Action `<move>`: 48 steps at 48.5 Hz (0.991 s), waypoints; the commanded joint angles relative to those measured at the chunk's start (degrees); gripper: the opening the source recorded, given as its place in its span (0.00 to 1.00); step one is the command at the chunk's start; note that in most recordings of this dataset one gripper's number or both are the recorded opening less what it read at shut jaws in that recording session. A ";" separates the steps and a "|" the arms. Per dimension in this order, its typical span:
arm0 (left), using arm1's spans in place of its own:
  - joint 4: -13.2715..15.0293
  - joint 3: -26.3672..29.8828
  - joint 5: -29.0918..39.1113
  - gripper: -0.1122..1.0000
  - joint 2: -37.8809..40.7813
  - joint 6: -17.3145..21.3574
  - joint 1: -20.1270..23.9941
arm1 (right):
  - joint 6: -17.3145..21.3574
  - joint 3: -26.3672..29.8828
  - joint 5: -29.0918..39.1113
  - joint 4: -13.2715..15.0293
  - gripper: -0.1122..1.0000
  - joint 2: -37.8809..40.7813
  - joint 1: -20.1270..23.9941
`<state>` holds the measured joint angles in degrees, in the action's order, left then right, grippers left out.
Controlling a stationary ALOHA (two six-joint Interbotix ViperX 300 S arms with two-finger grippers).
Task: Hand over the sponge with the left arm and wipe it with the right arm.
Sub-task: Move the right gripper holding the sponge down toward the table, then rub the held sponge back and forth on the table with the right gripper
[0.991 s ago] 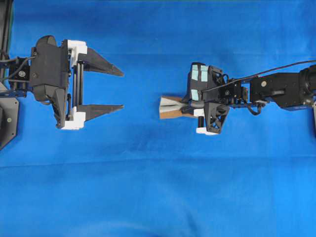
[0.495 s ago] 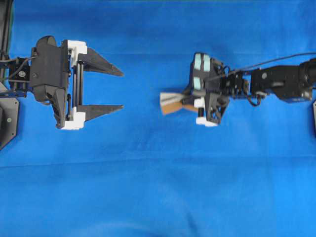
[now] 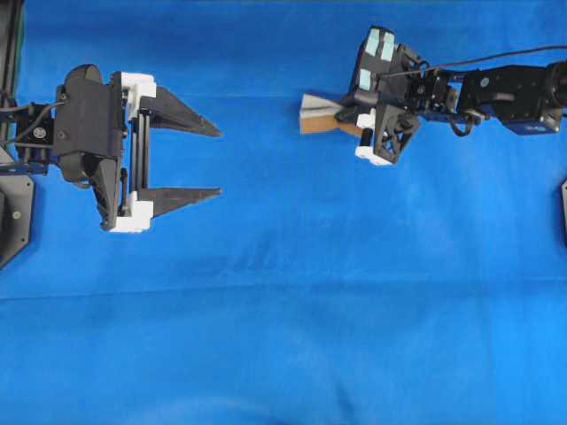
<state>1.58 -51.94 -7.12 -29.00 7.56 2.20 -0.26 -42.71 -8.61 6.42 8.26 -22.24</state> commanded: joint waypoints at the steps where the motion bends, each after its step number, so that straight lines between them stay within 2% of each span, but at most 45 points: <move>1: 0.00 0.62 -0.53 0.92 -0.18 0.09 0.00 | -0.09 1.05 -0.44 0.18 0.31 -0.44 -0.35; 10: 0.09 0.62 -0.62 0.92 -0.09 0.09 0.00 | 0.88 0.70 -0.44 0.09 0.31 -0.18 1.93; 23: 0.00 0.62 -0.62 0.92 -0.09 0.09 0.00 | 2.46 -0.35 -0.09 -2.29 0.31 -0.18 12.66; 33: 0.00 0.62 -0.62 0.92 -0.18 0.09 0.00 | 5.89 0.09 1.76 -2.99 0.31 -0.88 21.09; 48: 0.00 0.62 -0.70 0.92 -0.09 0.09 0.09 | 8.44 1.49 2.46 -2.99 0.31 -1.05 27.16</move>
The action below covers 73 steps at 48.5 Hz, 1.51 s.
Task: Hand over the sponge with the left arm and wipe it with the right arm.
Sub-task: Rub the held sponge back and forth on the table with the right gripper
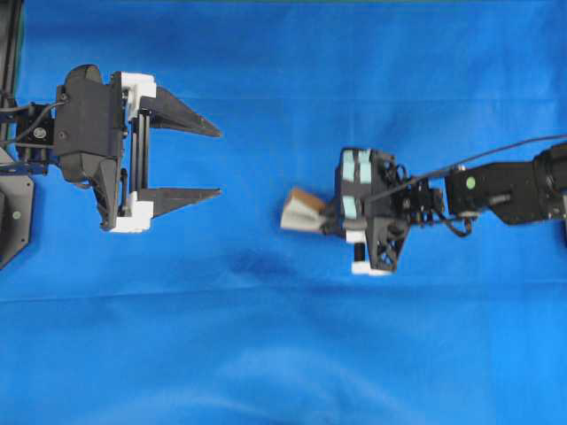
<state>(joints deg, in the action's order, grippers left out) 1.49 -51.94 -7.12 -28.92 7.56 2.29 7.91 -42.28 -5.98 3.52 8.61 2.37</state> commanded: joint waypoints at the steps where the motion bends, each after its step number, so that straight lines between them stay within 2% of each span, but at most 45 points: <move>1: 0.09 0.62 -0.70 0.92 -0.18 0.09 -0.09 | 0.26 1.14 -0.18 -0.09 0.31 -1.32 2.72; 6: 0.09 0.70 -0.70 0.92 -0.18 0.09 -0.09 | 0.18 1.32 0.35 0.00 0.31 -1.32 2.55; 12: 0.18 0.70 -0.70 0.92 -0.18 0.09 -0.09 | -0.09 1.23 1.41 0.18 0.31 -1.32 -0.09; 18: 0.18 0.70 -0.70 0.92 -0.18 0.00 -0.09 | -0.88 1.14 2.46 1.14 0.31 -1.58 -5.36; 30: 0.09 0.62 -0.70 0.92 -0.18 -0.09 -0.09 | -1.49 1.32 2.46 5.63 0.29 -1.14 -17.05; 40: 0.09 0.62 -0.70 0.92 -0.18 -0.09 -0.62 | -1.67 1.58 1.93 7.12 0.29 -0.88 -22.59; 50: 0.09 0.62 -0.70 0.92 -0.18 0.35 -0.70 | -1.85 2.11 1.05 7.91 0.29 -0.70 -23.20; 57: 0.09 0.62 -0.70 0.92 -0.18 0.35 -0.62 | -1.41 2.11 1.05 7.82 0.29 -0.62 -22.06; 65: 0.09 0.62 -0.70 0.92 -0.18 0.35 -0.62 | -0.53 1.49 1.32 7.38 0.29 -0.70 -17.67; 73: 0.09 0.70 -0.70 0.92 -0.18 0.70 -0.62 | 0.44 1.32 1.41 5.19 0.29 -0.70 -11.43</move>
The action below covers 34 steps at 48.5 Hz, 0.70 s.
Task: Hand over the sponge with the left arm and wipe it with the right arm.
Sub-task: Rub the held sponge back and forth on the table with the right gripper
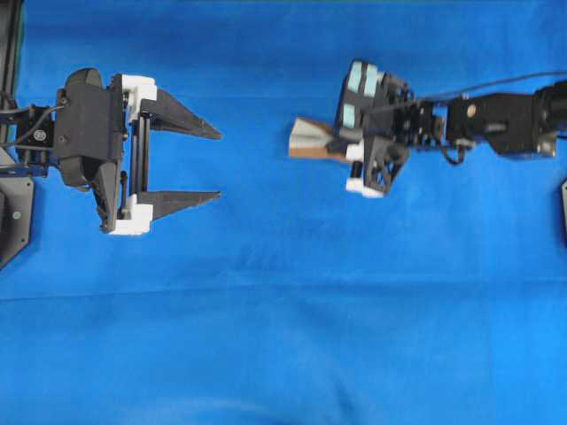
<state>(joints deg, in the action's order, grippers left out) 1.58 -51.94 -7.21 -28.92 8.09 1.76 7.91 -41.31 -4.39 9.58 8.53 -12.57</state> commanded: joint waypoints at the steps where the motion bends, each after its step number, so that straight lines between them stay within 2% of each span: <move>1: 0.00 0.70 -0.62 0.92 -0.18 0.18 -0.18 | 0.44 0.35 -0.18 -1.23 0.29 -0.62 4.22; 8: 0.00 0.70 -0.70 0.92 -0.18 0.35 -0.09 | 1.85 0.88 0.00 -2.55 0.29 -0.70 10.46; 17: 0.00 0.70 -0.70 0.92 -0.18 0.44 -0.09 | 3.87 1.93 0.18 -3.60 0.29 -0.79 16.00; 26: 0.09 0.70 -0.70 0.92 -0.18 0.53 -0.09 | 6.24 2.11 0.18 -3.60 0.29 -0.70 19.16; 34: 0.00 0.70 -0.70 0.92 -0.09 0.53 -0.09 | 6.86 2.20 0.53 -3.60 0.29 -0.62 19.51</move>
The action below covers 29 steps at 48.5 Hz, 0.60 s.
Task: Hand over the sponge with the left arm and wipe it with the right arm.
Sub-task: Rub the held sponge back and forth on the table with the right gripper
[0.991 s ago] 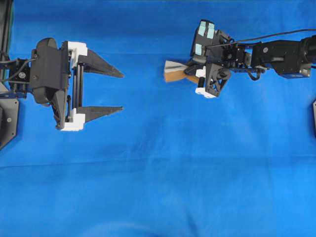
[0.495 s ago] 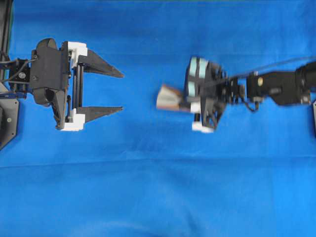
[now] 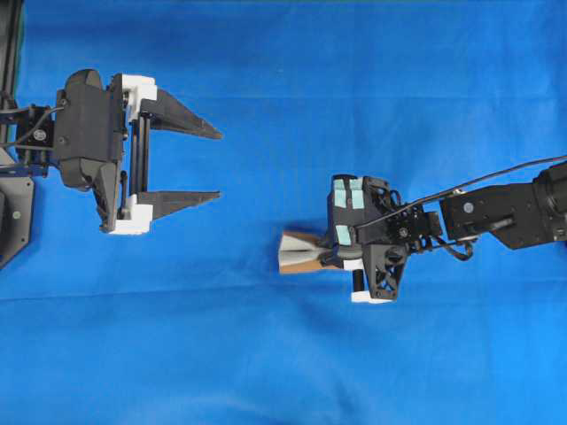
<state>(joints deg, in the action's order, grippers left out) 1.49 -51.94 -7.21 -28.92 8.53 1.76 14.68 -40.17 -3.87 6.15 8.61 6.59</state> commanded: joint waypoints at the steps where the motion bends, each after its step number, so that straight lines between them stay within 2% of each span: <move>1: 0.18 0.70 -0.70 0.92 -0.18 0.09 -0.09 | 0.00 1.05 0.00 -0.09 0.29 -0.70 0.18; 9: 0.18 0.62 -0.70 0.92 -0.18 0.09 -0.09 | -0.62 1.05 1.23 0.62 0.29 -0.79 -4.04; 22: 0.09 0.62 -0.70 0.92 -0.09 -0.18 -0.09 | -0.70 1.05 1.67 5.62 0.29 -1.14 -14.94; 29: 0.09 0.62 -0.70 0.92 -0.09 -0.18 -0.09 | -1.23 0.88 1.41 7.21 0.29 -1.14 -17.84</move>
<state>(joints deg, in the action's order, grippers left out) 1.49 -51.94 -7.21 -28.83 8.44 1.76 13.80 -39.99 -2.20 12.48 8.61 -9.76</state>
